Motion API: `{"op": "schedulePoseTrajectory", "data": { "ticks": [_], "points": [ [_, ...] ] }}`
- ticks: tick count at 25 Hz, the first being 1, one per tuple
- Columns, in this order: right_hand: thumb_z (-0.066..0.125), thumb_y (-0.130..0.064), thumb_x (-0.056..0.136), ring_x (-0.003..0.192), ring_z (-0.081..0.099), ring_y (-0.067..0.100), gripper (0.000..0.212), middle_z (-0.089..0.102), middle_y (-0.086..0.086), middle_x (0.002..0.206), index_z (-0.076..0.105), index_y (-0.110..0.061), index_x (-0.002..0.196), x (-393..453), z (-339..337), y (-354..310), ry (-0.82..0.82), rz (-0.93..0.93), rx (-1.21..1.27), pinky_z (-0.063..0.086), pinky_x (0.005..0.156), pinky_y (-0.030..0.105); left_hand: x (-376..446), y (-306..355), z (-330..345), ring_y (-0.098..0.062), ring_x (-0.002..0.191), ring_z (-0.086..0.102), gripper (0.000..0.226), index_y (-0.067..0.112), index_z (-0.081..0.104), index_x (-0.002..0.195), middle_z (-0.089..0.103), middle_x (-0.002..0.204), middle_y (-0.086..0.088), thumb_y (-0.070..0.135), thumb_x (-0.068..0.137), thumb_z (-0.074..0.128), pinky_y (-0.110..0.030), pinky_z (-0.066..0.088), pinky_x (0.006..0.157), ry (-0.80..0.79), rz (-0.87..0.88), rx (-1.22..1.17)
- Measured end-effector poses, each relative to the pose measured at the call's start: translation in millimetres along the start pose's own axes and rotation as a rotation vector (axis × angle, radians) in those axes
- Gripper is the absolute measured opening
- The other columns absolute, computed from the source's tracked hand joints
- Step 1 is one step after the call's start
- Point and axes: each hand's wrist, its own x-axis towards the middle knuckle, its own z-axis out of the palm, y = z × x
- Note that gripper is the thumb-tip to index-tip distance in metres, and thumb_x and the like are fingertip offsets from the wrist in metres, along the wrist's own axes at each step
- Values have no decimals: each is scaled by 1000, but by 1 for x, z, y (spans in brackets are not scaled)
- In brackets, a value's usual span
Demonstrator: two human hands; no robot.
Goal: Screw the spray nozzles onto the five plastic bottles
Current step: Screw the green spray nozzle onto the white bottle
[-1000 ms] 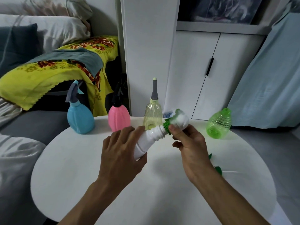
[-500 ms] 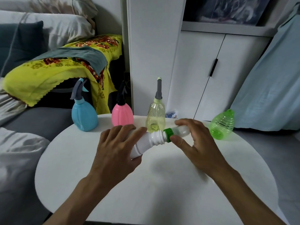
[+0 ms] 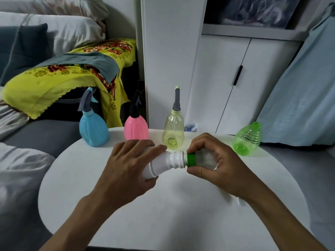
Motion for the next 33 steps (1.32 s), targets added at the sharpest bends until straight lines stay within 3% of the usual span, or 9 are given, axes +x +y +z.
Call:
{"op": "schedulePoseTrajectory", "data": {
  "ticks": [5,10,14,17,19,21,24,28,33],
  "points": [
    [79,-9,75,99,60,22,30,58,-8,101,62,-22,96,-2,-3,1,-97,-47,-115,49,83,31,0,0,1,-28,103,61,80,31,51,127,65,116,-1,37,57,88,-47,51,85,-41,37,12],
    [80,-28,74,91,64,13,34,65,-13,99,62,-32,102,-5,2,1,11,93,25,53,78,25,-1,0,0,-29,103,60,77,30,51,127,65,117,-3,38,59,84,-48,51,84,-13,11,19],
    [72,-50,74,68,60,5,31,65,-15,82,61,-35,99,-3,7,1,85,166,49,52,61,24,-3,2,2,-30,105,58,78,29,52,127,65,118,-5,36,57,86,-47,49,86,14,10,49],
    [78,-43,72,69,60,6,39,65,-12,92,57,-34,104,-4,6,2,23,180,63,46,53,21,-2,2,2,-31,106,55,77,28,54,128,64,119,-6,35,58,85,-47,47,86,12,24,76],
    [83,-35,70,73,62,11,47,63,-10,96,55,-33,108,-5,4,2,-8,171,55,50,54,27,-2,3,2,-31,107,55,75,27,56,128,64,119,-6,34,58,84,-47,46,86,17,25,82],
    [81,-39,71,75,63,22,43,63,-8,87,57,-32,106,-6,3,2,15,189,52,56,63,44,-1,4,3,-32,106,56,75,26,57,127,64,119,-7,34,58,86,-47,46,87,19,31,84],
    [77,-45,73,77,63,31,35,63,-2,78,62,-31,101,-6,3,3,33,245,98,55,70,55,-1,6,4,-34,106,57,78,26,55,127,65,119,-8,33,57,88,-48,46,89,10,43,97],
    [85,-27,69,84,64,22,48,63,-7,92,57,-32,108,-7,2,0,-12,222,168,58,73,45,-1,5,2,-34,107,57,78,26,55,128,65,120,-8,33,57,88,-48,46,88,15,35,111],
    [78,-37,74,77,62,15,36,64,-5,82,60,-31,104,-6,2,1,16,270,163,54,69,39,0,7,1,-36,107,59,77,24,58,126,65,120,-10,31,56,89,-49,46,89,24,45,128]
  ]
}}
